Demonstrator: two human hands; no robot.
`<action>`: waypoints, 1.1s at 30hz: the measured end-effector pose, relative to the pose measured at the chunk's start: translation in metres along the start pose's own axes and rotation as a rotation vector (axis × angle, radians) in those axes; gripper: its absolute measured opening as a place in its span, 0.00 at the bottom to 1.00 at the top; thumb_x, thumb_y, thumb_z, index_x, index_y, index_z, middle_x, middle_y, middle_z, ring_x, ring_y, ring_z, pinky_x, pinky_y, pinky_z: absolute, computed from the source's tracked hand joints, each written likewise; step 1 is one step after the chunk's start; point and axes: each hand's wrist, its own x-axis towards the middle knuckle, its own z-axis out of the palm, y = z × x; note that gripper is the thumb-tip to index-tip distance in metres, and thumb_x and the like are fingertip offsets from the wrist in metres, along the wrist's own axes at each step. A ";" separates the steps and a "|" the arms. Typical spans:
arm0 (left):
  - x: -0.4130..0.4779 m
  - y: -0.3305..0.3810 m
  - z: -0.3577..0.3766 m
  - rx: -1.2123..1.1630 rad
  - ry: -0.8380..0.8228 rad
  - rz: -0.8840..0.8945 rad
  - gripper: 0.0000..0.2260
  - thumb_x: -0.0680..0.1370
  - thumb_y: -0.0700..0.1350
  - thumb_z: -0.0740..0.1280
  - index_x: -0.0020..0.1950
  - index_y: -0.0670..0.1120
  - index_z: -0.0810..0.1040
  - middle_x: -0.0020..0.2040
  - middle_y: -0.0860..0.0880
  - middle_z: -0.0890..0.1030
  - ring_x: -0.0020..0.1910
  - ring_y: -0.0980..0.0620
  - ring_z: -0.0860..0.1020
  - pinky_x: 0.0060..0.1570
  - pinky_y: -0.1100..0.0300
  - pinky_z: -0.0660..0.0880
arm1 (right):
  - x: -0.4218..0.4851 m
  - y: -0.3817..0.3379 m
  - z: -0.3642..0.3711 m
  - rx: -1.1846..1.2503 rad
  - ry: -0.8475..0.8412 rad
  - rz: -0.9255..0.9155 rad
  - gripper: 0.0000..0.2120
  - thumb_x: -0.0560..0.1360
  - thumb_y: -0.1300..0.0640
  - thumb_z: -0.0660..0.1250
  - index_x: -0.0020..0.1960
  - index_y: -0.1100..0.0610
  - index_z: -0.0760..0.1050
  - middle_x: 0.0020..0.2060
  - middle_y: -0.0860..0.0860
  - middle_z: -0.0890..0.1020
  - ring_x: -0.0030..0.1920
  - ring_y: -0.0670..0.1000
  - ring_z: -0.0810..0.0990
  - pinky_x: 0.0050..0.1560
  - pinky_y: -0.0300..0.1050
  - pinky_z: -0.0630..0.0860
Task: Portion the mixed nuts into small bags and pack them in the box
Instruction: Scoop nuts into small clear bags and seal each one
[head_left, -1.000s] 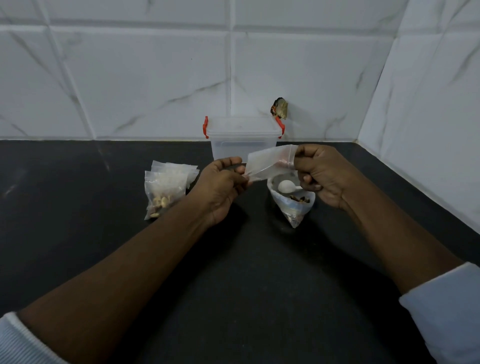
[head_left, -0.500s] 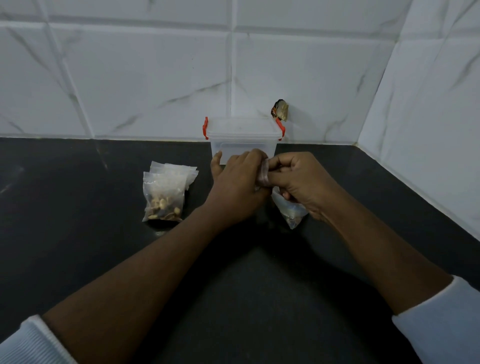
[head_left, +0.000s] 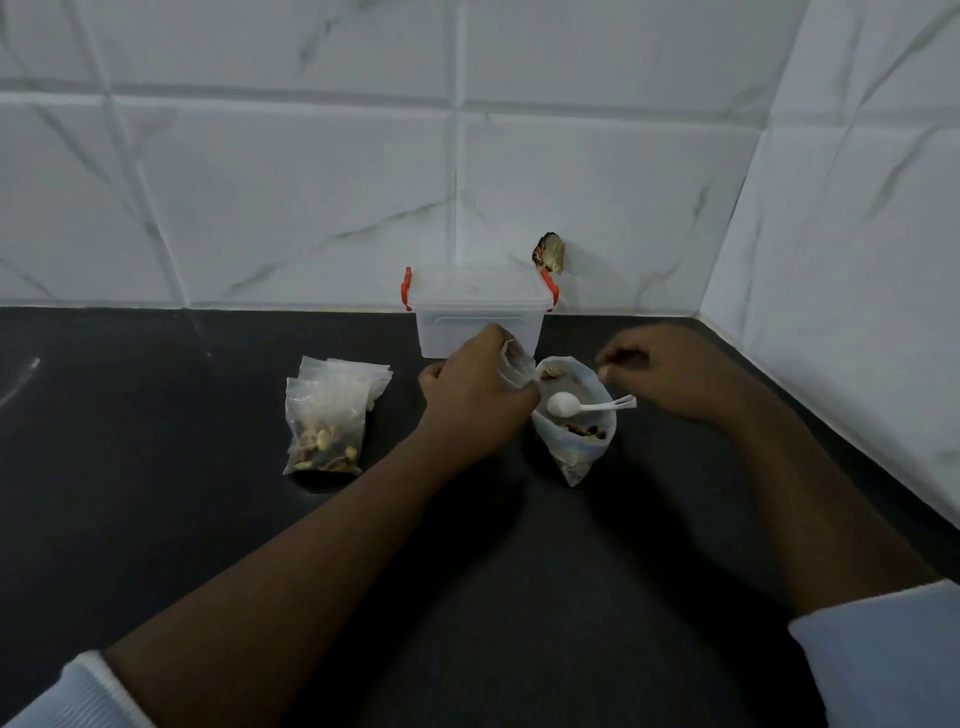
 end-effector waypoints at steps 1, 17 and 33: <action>-0.001 0.001 0.001 -0.019 -0.023 -0.045 0.13 0.77 0.55 0.72 0.56 0.58 0.70 0.46 0.61 0.76 0.46 0.64 0.71 0.68 0.47 0.58 | 0.001 0.010 0.000 -0.082 -0.108 0.045 0.09 0.78 0.49 0.71 0.58 0.48 0.83 0.53 0.45 0.83 0.53 0.46 0.81 0.53 0.44 0.77; 0.000 -0.008 0.004 -0.222 -0.041 -0.255 0.19 0.76 0.48 0.75 0.62 0.52 0.72 0.53 0.55 0.78 0.54 0.53 0.80 0.59 0.47 0.80 | -0.008 0.002 -0.013 0.073 -0.013 0.030 0.05 0.77 0.56 0.71 0.46 0.51 0.86 0.37 0.48 0.85 0.39 0.49 0.84 0.46 0.55 0.84; 0.001 -0.015 0.003 -0.223 -0.060 -0.167 0.19 0.77 0.42 0.74 0.64 0.49 0.73 0.52 0.55 0.77 0.46 0.59 0.77 0.36 0.68 0.72 | 0.007 0.038 0.013 0.643 0.150 0.400 0.23 0.81 0.36 0.62 0.55 0.57 0.75 0.45 0.55 0.82 0.40 0.52 0.80 0.39 0.48 0.79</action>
